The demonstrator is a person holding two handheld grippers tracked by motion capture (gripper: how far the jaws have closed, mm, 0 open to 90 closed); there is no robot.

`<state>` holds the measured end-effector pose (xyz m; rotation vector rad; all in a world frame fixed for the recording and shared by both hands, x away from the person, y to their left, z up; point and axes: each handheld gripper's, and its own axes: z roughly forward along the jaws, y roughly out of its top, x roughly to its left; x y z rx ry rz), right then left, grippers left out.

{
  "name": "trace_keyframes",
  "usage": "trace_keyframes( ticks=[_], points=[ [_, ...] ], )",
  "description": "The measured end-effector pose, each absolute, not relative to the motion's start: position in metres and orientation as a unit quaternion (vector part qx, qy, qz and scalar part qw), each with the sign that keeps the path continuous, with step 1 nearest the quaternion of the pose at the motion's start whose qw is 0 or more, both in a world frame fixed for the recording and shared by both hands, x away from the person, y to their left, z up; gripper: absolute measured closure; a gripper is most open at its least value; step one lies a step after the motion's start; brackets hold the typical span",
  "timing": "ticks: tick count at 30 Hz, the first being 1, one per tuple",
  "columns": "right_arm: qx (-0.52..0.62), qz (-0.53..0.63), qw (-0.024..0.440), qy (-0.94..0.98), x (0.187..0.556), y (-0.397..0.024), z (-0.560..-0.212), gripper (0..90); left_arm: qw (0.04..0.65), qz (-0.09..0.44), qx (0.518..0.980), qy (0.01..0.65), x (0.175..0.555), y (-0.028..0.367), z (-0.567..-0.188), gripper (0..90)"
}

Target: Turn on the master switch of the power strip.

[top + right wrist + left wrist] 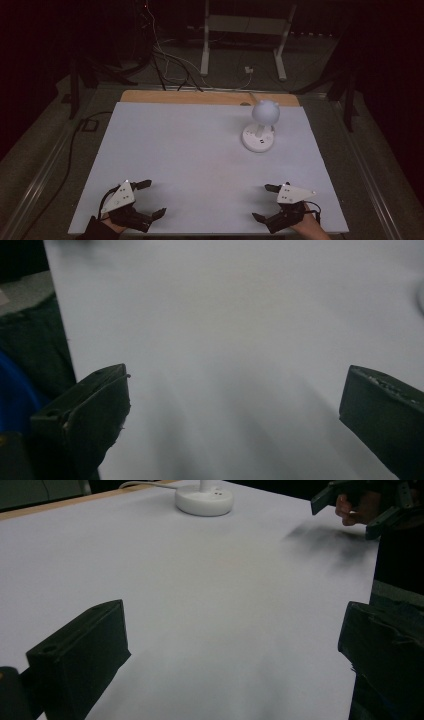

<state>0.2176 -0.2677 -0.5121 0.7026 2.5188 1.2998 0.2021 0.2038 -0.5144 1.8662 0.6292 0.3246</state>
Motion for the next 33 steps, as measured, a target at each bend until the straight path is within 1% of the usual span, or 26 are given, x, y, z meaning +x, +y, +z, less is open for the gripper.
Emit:
trace_keyframes(
  ticks=[6,11,21,33],
  points=[
    [0.233,0.439,0.099,0.862,0.216,-0.259,-0.507,0.0,0.543,0.135,0.786,0.264,0.203,0.204,-0.515,0.3],
    [0.233,0.455,0.087,0.855,0.217,-0.255,-0.494,0.0,0.542,0.135,0.786,0.265,0.202,0.203,-0.514,0.3],
    [0.219,0.457,0.1,0.856,0.222,-0.246,-0.48,0.0,0.544,0.133,0.784,0.266,0.202,0.203,-0.514,0.3],
    [0.214,0.467,0.122,0.849,0.231,-0.248,-0.458,0.2,0.545,0.133,0.784,0.265,0.202,0.203,-0.514,0.3]
  ],
)
